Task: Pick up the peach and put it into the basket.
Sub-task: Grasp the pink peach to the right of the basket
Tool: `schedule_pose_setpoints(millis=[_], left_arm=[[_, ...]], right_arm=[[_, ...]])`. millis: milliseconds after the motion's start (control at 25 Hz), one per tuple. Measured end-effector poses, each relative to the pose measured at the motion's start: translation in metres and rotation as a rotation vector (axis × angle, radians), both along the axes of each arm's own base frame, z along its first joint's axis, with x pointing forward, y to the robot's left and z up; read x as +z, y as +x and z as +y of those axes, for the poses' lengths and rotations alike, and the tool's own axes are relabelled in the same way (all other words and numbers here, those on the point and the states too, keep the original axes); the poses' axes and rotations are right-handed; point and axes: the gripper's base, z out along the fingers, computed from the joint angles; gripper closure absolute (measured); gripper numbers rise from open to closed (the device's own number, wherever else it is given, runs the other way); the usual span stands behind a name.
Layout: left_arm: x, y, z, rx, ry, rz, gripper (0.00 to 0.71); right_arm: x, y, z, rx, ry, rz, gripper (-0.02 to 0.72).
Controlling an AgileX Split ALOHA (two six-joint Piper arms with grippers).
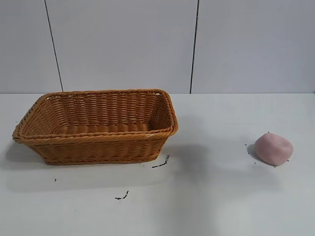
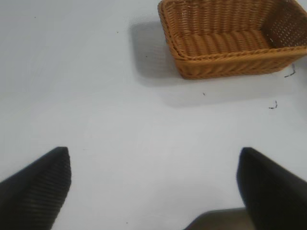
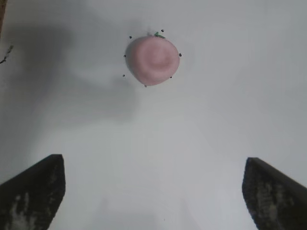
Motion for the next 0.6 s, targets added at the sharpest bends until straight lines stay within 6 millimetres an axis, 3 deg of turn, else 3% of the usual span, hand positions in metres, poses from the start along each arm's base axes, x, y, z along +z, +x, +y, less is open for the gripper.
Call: schedule_pose_setpoints(millis=[240, 600], left_arm=[[0.000, 0.000, 0.000, 0.000, 0.000, 0.000, 0.018], [0.000, 0.000, 0.000, 0.000, 0.000, 0.000, 0.018]], right_arm=[[-0.030, 0.040, 0.017, 0.044, -0.007, 0.020, 0.014], [-0.089, 0.059, 0.016, 0.008, -0.037, 0.113, 0.014]])
